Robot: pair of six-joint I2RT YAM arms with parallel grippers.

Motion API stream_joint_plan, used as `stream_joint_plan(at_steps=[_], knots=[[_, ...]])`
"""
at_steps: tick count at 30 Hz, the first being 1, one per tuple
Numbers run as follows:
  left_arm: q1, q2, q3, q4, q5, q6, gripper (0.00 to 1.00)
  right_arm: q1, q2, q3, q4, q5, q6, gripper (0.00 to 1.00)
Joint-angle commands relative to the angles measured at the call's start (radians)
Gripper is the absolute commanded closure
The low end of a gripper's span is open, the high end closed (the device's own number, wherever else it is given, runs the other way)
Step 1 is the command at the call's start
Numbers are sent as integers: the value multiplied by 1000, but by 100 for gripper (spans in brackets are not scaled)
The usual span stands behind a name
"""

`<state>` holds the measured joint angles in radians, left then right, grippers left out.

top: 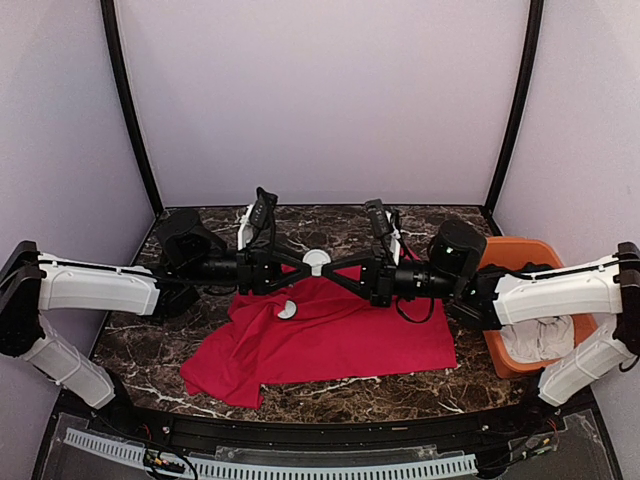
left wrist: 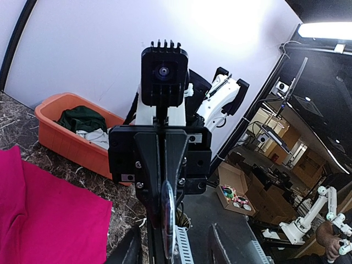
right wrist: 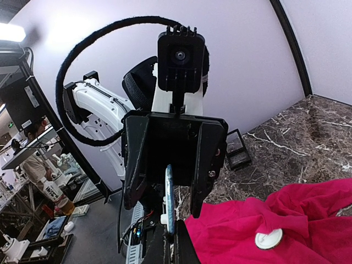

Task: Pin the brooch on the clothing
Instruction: Pass from the right arm to the left

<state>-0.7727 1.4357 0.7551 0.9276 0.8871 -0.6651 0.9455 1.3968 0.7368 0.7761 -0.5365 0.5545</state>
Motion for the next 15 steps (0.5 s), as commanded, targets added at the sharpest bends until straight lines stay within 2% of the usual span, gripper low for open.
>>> stream_joint_plan(at_steps=[1,7,12,15], knots=[[-5,-13,25,-6,17,18,63,9,10,1,15,16,-12,100],[-4,-9,27,-20,21,21,75,10,9,7,19,18,-9,100],[-4,-11,39,-50,21,32,93,10,23,22,11,2,-4,100],[-5,-11,41,-58,21,35,99,10,24,25,11,-2,-3,100]])
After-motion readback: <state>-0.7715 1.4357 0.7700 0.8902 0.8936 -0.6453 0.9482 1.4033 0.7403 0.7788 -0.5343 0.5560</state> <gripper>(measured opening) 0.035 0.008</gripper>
